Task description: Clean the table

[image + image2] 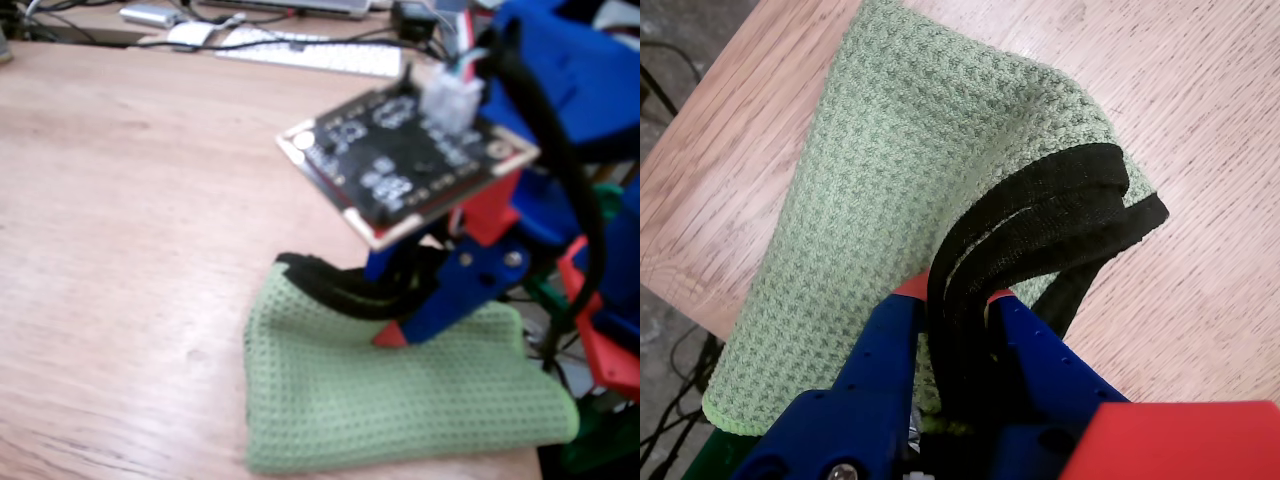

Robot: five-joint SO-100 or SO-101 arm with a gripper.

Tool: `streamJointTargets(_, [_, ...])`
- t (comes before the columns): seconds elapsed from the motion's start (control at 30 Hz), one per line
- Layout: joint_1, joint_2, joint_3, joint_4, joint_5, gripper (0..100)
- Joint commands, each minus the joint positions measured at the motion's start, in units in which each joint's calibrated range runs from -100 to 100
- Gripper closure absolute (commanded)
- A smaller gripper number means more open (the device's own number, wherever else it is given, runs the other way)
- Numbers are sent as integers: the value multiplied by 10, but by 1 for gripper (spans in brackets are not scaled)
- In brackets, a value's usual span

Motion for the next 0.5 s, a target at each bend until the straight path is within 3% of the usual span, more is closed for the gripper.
streamJointTargets(0.0, [-6, -11, 0, -10, -2, 99])
streamJointTargets(0.17, [-8, -11, 0, -4, 5, 96])
streamJointTargets(0.3, [-6, -18, 0, 1, 38, 78])
streamJointTargets(0.47, [14, -21, -10, 0, 42, 75])
